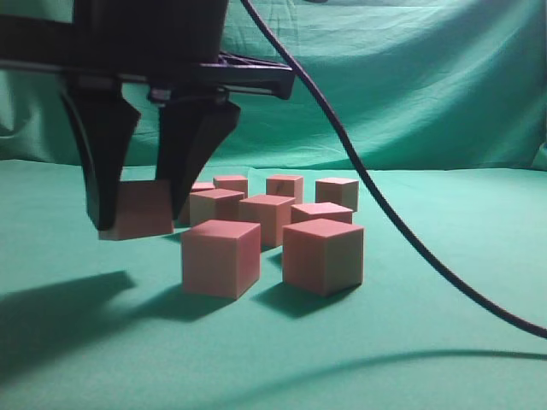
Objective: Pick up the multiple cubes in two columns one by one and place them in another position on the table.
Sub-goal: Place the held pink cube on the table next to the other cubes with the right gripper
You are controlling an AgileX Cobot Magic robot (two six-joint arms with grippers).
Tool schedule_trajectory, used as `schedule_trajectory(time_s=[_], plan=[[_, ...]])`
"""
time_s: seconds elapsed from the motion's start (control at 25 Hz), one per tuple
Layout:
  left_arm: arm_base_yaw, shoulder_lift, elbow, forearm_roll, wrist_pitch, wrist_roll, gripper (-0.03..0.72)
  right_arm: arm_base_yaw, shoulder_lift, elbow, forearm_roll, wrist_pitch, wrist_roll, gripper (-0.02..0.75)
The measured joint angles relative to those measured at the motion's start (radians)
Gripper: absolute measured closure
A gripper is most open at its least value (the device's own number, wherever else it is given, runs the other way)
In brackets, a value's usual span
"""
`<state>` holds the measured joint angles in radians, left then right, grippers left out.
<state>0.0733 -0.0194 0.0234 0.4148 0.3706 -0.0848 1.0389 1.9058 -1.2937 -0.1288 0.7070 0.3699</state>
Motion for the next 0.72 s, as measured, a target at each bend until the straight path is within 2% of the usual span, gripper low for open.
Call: schedule_trajectory(time_s=[0.16,0.72], plan=[[0.0,0.0,0.0,0.0,0.0,0.0,0.688,0.0,0.016,0.0,-0.041,-0.019,0.044,0.482],[0.0,0.0,0.0,0.0,0.0,0.0,0.688,0.0,0.052,0.0,-0.033,-0.03,0.053,0.482]])
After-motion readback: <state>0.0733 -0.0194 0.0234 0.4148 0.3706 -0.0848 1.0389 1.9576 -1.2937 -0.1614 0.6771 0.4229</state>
